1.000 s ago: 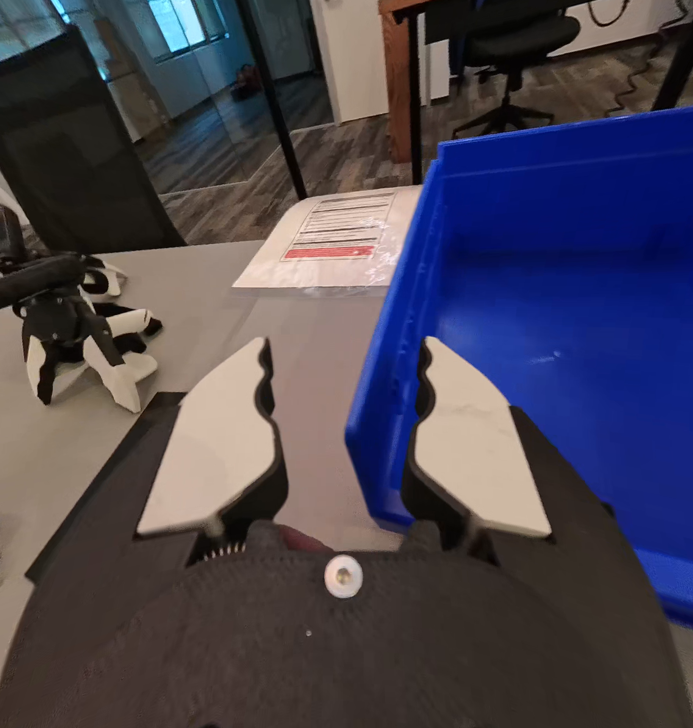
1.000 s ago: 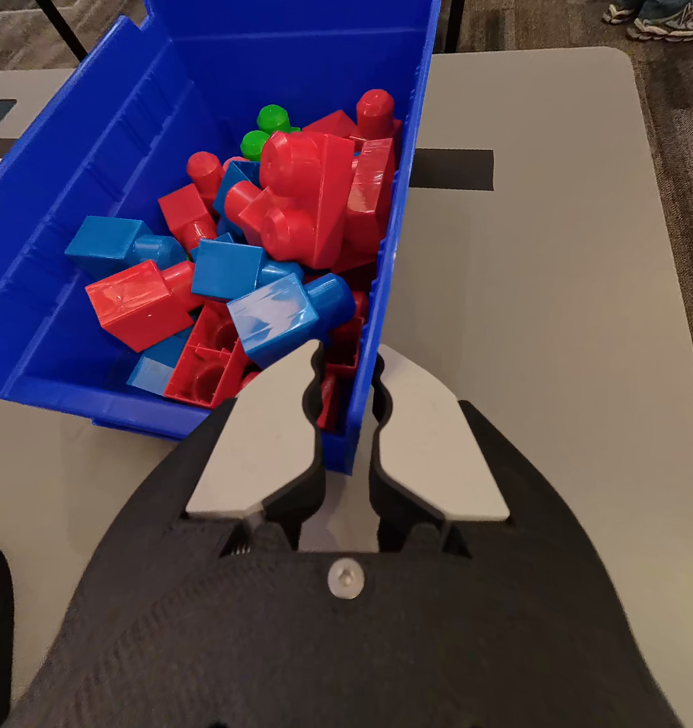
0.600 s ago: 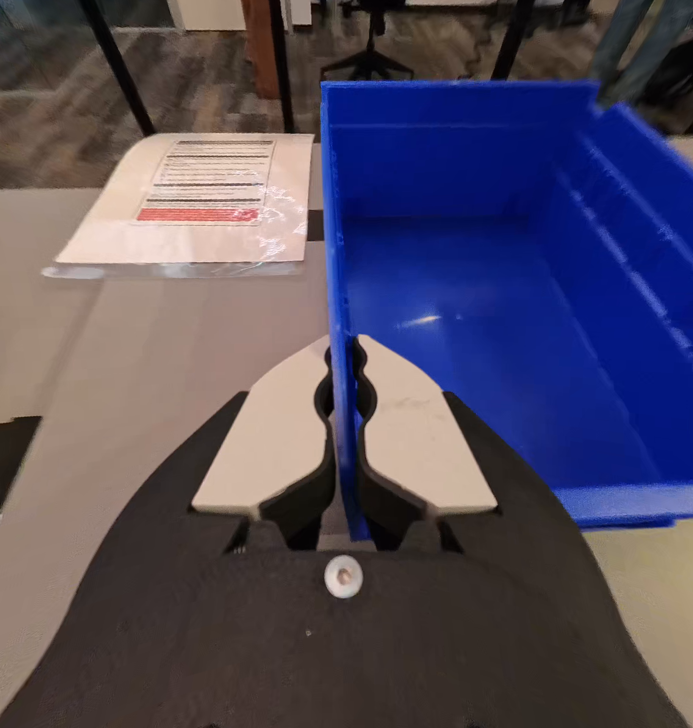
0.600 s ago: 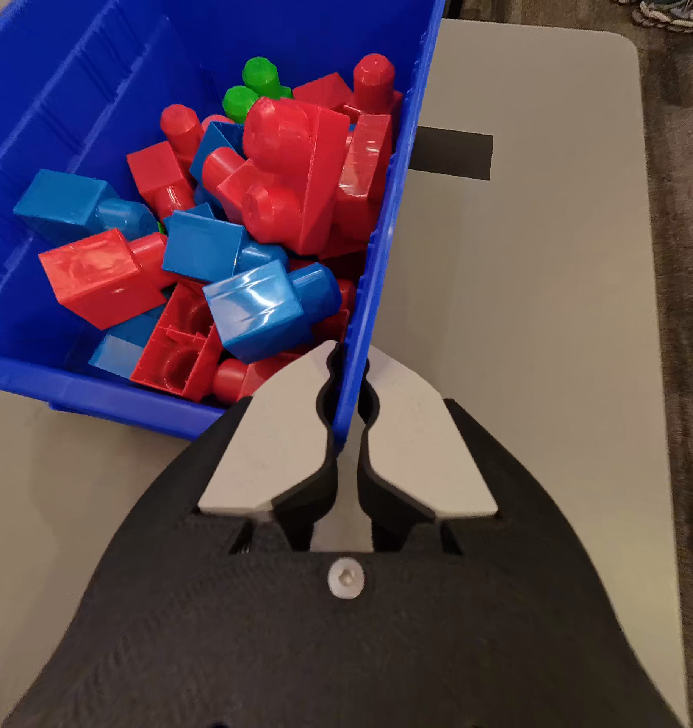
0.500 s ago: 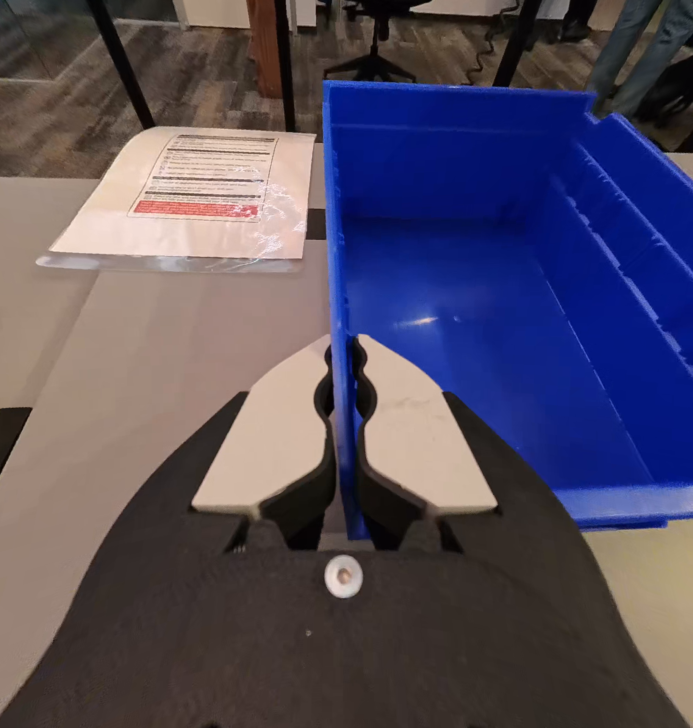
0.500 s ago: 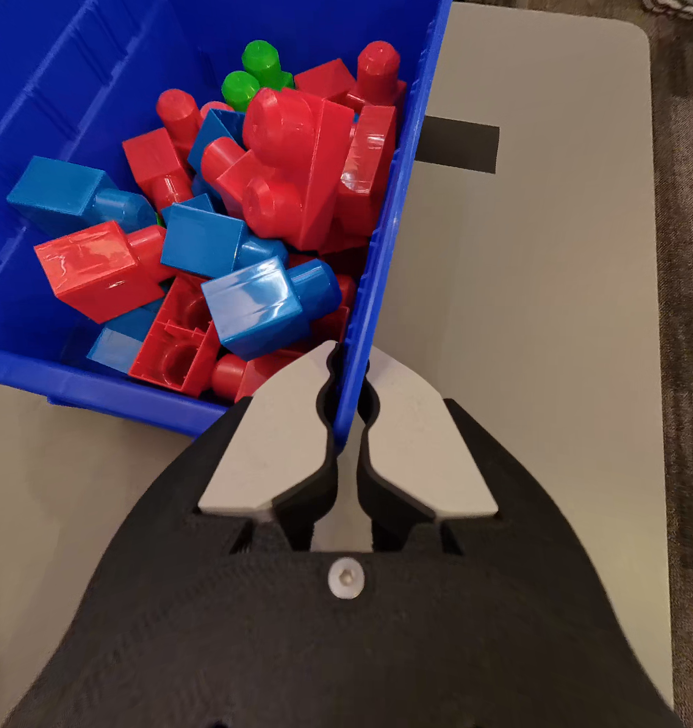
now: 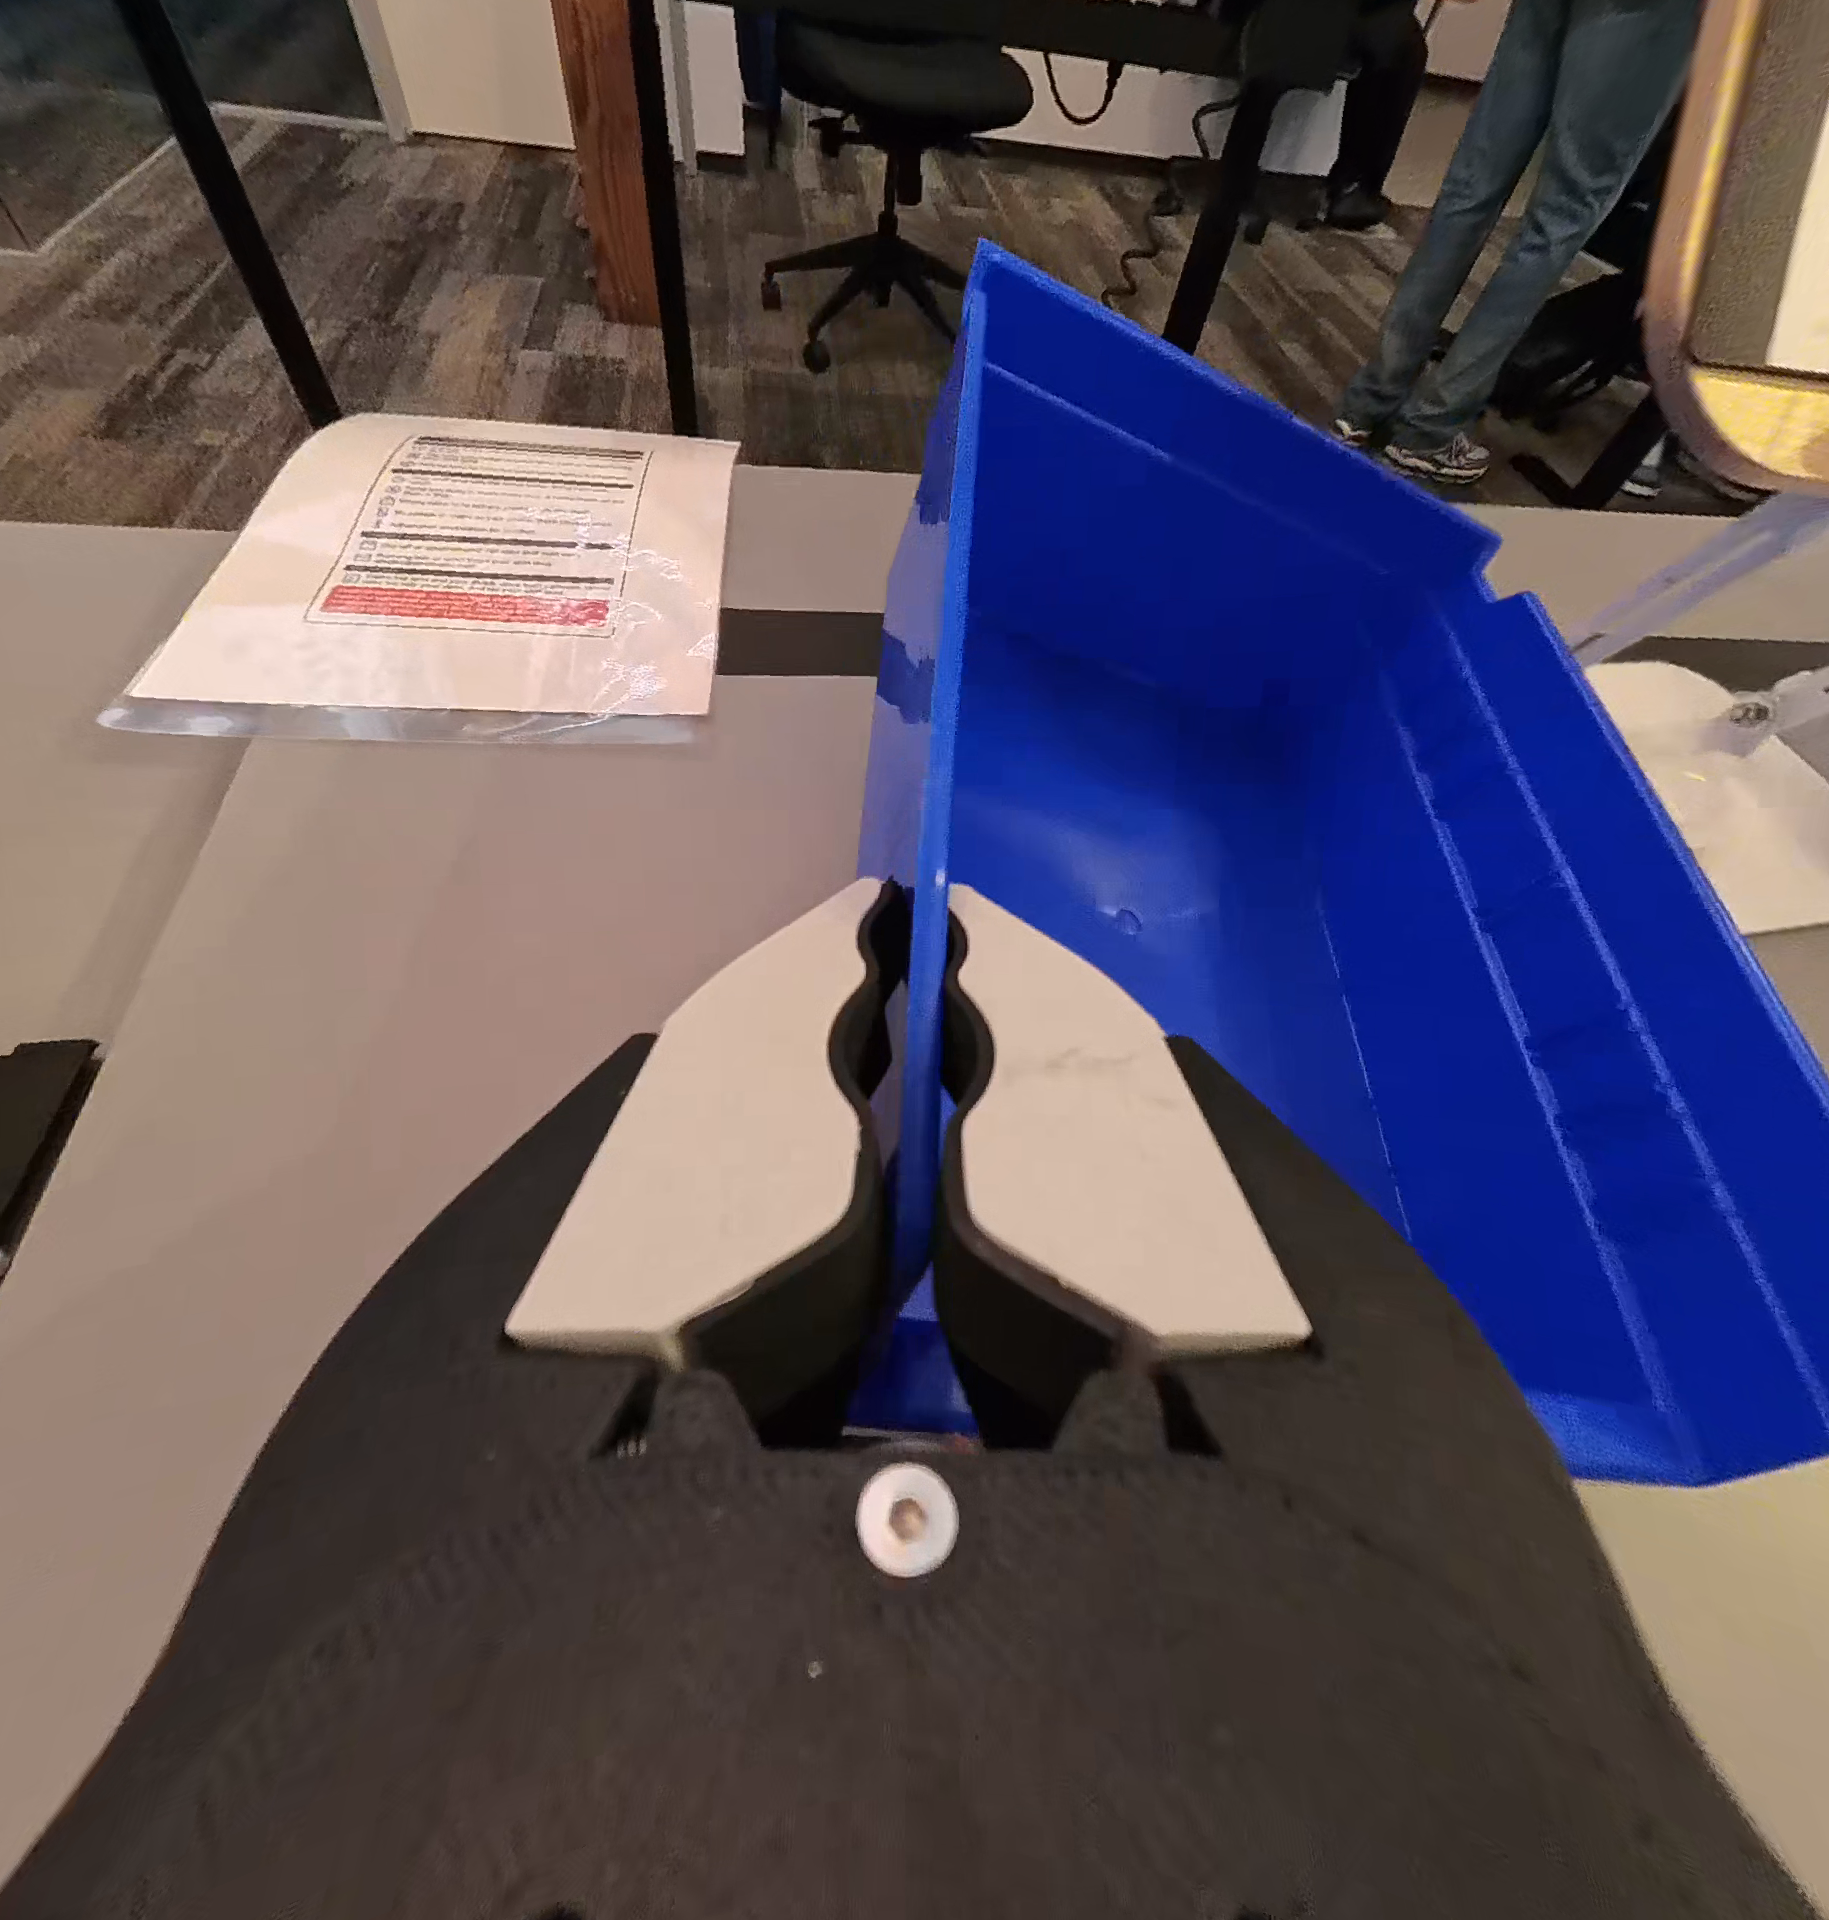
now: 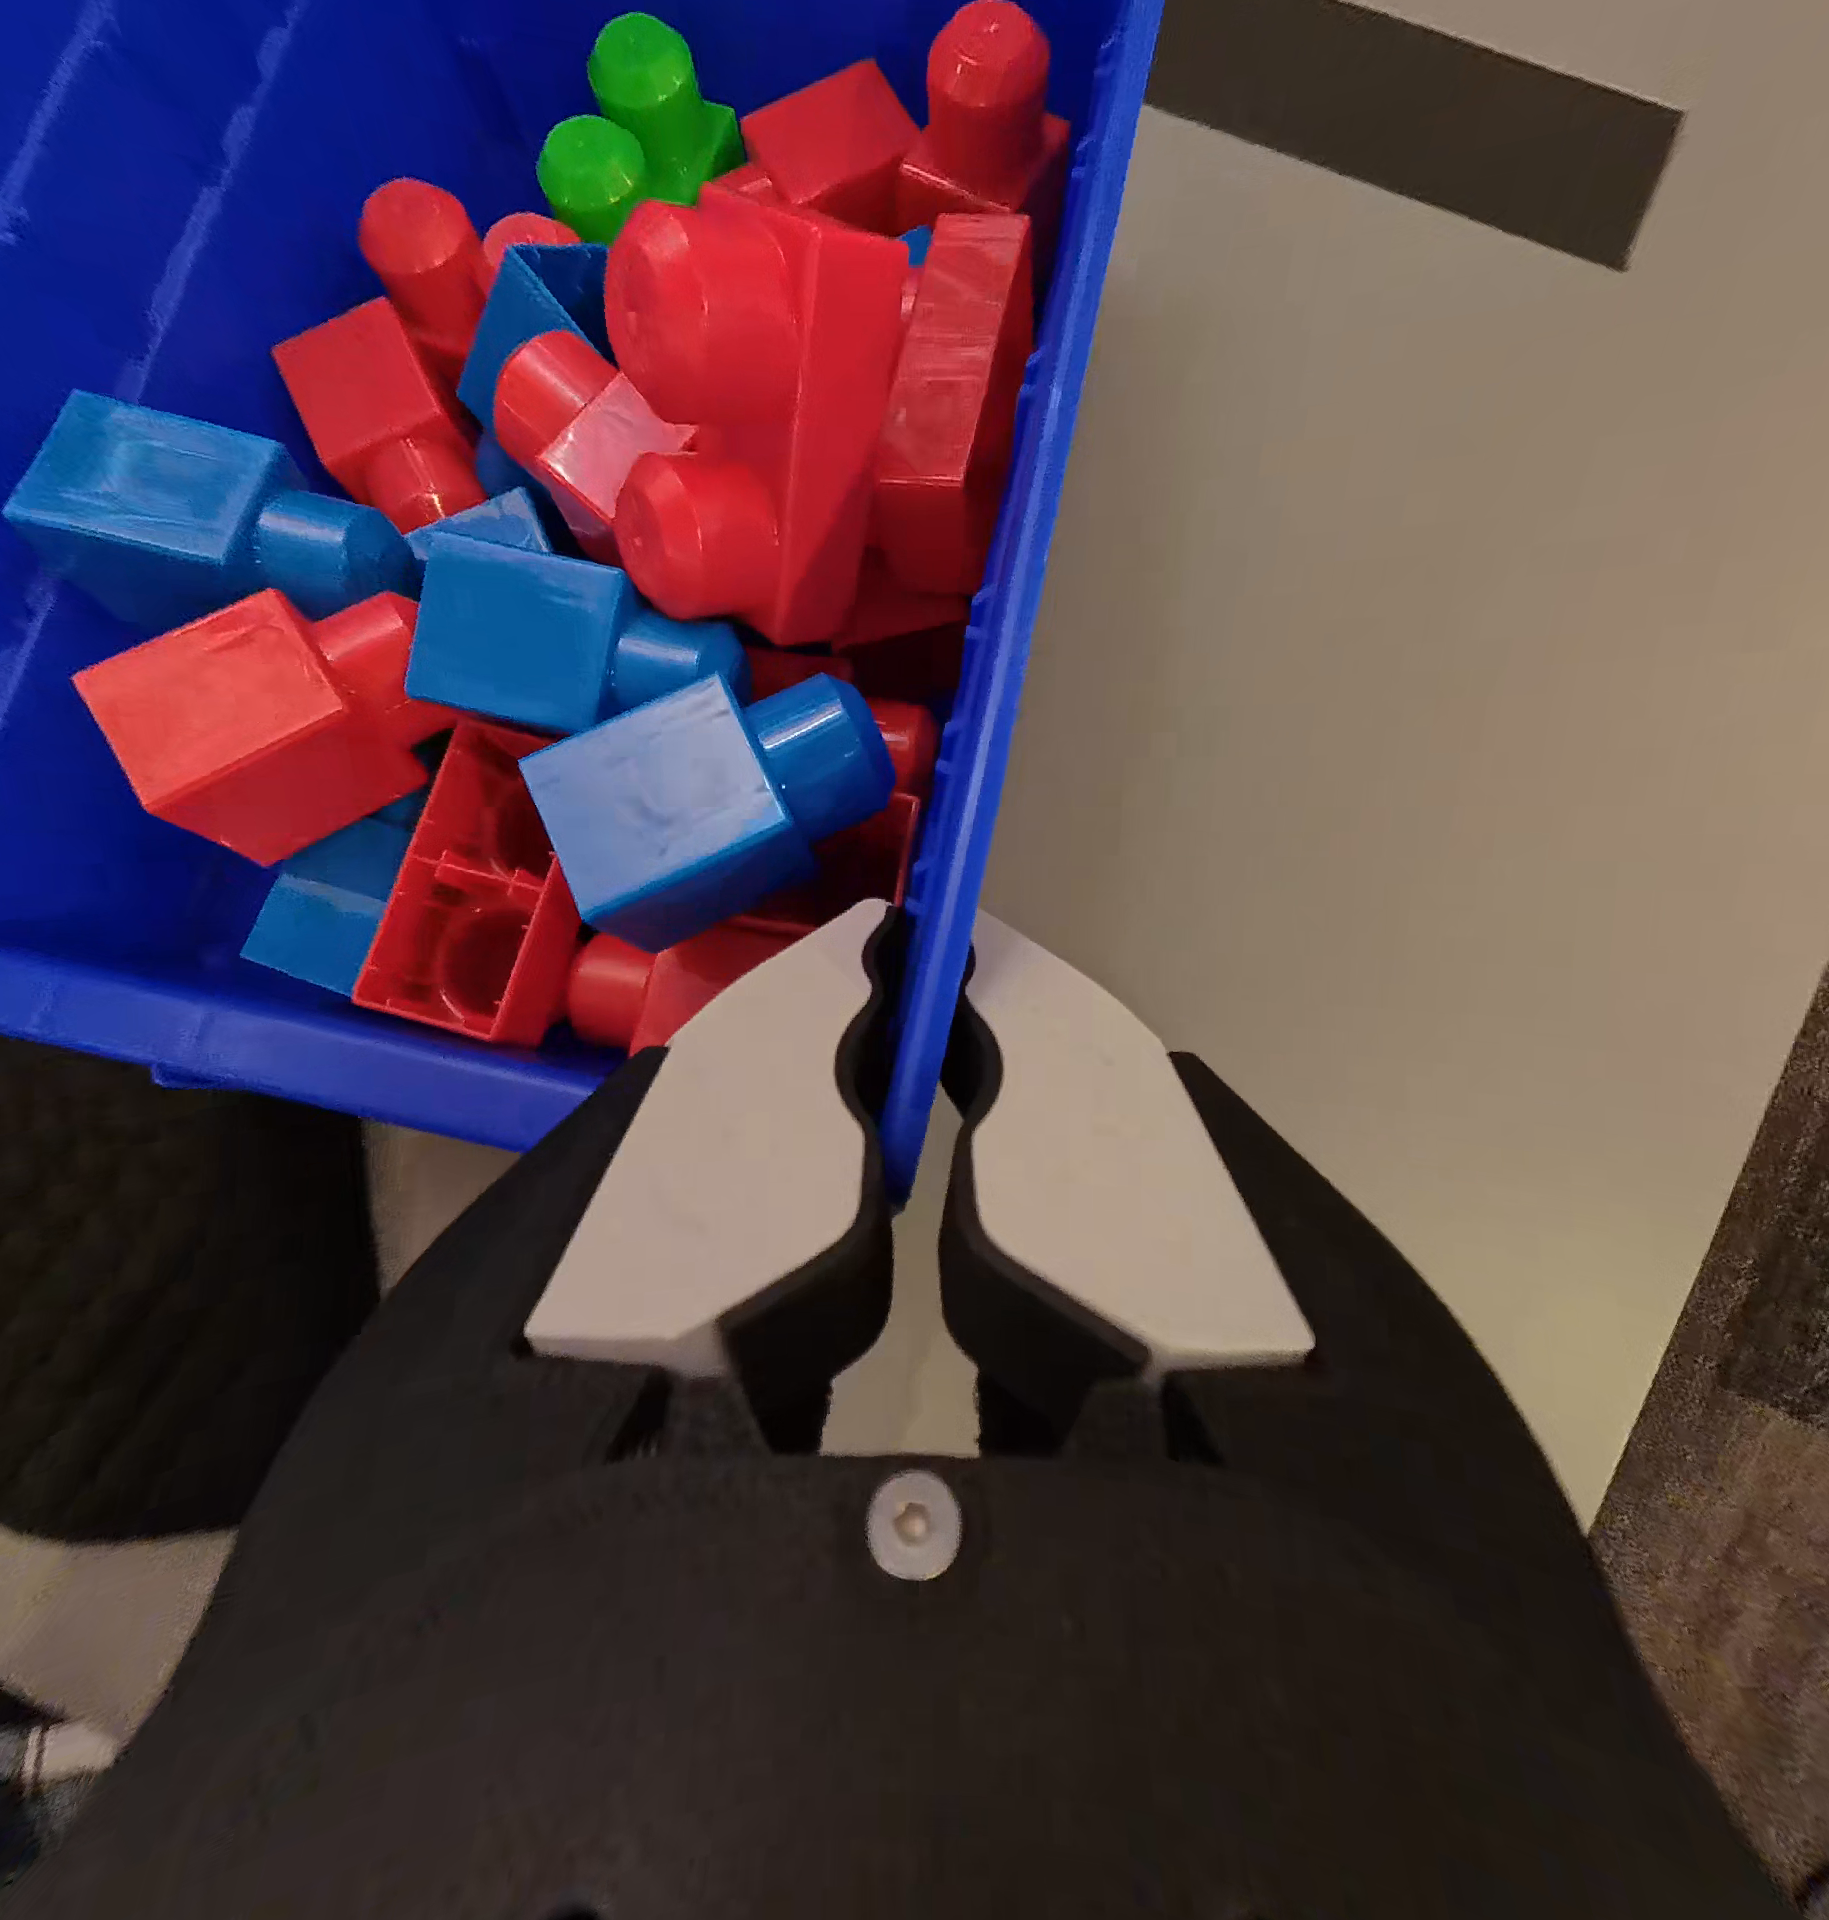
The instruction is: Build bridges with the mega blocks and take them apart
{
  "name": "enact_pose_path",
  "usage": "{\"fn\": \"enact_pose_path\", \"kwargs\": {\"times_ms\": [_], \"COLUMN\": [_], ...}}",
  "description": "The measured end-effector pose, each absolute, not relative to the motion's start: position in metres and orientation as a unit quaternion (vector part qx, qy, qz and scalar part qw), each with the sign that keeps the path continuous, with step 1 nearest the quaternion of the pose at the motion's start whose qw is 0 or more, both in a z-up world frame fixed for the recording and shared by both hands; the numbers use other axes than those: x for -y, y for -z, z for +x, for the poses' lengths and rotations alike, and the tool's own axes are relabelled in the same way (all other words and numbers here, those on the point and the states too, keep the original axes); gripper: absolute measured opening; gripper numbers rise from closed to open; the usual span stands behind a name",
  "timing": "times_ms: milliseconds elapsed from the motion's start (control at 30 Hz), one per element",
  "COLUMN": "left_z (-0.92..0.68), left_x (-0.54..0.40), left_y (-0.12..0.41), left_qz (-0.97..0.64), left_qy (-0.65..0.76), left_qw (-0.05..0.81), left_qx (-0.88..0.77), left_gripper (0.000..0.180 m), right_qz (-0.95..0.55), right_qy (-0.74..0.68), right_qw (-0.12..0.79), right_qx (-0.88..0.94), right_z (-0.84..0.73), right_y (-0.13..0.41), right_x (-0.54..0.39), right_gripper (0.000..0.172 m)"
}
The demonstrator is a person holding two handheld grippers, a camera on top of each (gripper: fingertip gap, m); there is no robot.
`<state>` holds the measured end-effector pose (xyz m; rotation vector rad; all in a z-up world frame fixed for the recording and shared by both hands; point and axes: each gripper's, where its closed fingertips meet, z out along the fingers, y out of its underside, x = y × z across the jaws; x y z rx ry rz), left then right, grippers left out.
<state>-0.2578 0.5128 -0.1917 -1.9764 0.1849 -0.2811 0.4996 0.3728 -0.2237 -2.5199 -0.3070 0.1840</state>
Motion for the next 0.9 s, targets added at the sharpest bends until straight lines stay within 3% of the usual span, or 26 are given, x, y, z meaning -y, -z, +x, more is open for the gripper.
{"fn": "enact_pose_path", "kwargs": {"times_ms": [533,900], "left_z": [-0.294,-0.349], "left_x": [-0.451,-0.420], "left_y": [0.140,0.112], "left_qz": [-0.797,-0.778], "left_qy": [0.108,0.066], "left_qw": [0.592,0.625], "left_qx": [-0.051,-0.005], "left_gripper": [0.004,0.004], "right_qz": [-0.917,-0.886], "right_qy": [-0.133,-0.161], "right_qw": [0.233,0.237], "right_qx": [0.296,0.366], "right_z": [0.351,0.188], "right_y": [0.203,0.245], "right_x": [-0.313,-0.355], "right_gripper": [0.005,0.005]}}
